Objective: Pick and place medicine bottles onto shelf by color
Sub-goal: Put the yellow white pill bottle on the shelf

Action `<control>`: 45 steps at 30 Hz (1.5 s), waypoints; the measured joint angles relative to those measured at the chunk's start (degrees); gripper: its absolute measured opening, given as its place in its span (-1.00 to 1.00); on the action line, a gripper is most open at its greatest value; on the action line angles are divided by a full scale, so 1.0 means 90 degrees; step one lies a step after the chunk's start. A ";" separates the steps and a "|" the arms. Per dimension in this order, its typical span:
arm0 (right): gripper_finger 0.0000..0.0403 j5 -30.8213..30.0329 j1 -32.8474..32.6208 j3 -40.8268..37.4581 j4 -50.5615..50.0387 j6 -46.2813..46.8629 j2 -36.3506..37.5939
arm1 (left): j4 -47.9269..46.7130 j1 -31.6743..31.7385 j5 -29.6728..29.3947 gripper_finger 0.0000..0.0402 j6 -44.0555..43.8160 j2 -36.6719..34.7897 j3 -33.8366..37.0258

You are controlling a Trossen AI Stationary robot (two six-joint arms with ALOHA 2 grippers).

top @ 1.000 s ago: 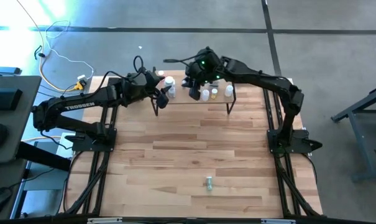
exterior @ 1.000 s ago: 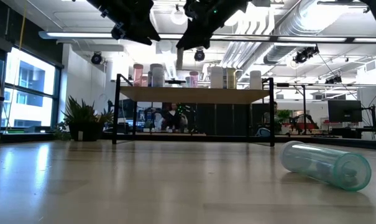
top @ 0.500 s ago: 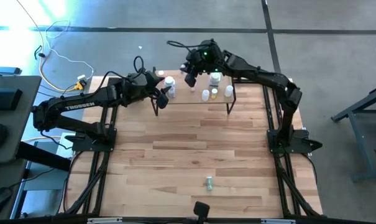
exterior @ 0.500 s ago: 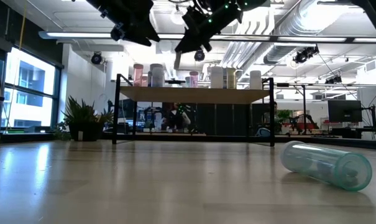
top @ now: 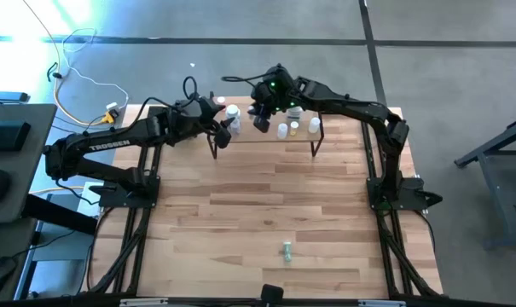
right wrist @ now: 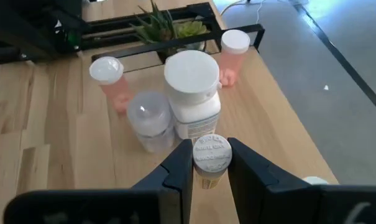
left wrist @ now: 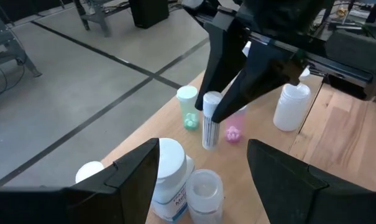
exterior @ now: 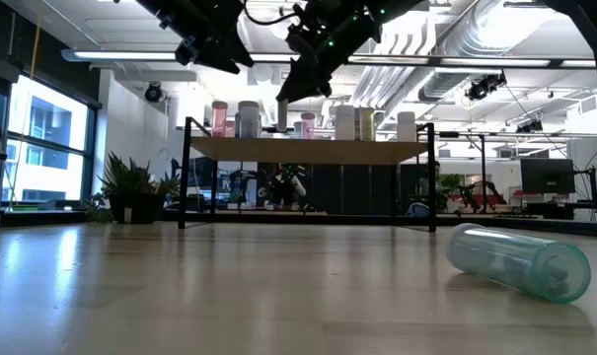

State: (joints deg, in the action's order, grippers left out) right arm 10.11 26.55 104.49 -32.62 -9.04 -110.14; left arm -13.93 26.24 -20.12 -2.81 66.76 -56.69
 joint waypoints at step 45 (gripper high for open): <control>-0.66 0.0055 -0.0243 0.0002 -0.0325 -0.0691 -0.0265 | 0.0002 0.0000 -0.0002 0.15 0.0099 0.0000 0.0000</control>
State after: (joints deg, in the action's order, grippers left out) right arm 10.61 24.36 104.51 -35.55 -15.26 -112.52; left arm -13.91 26.24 -20.14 -1.92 66.76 -56.69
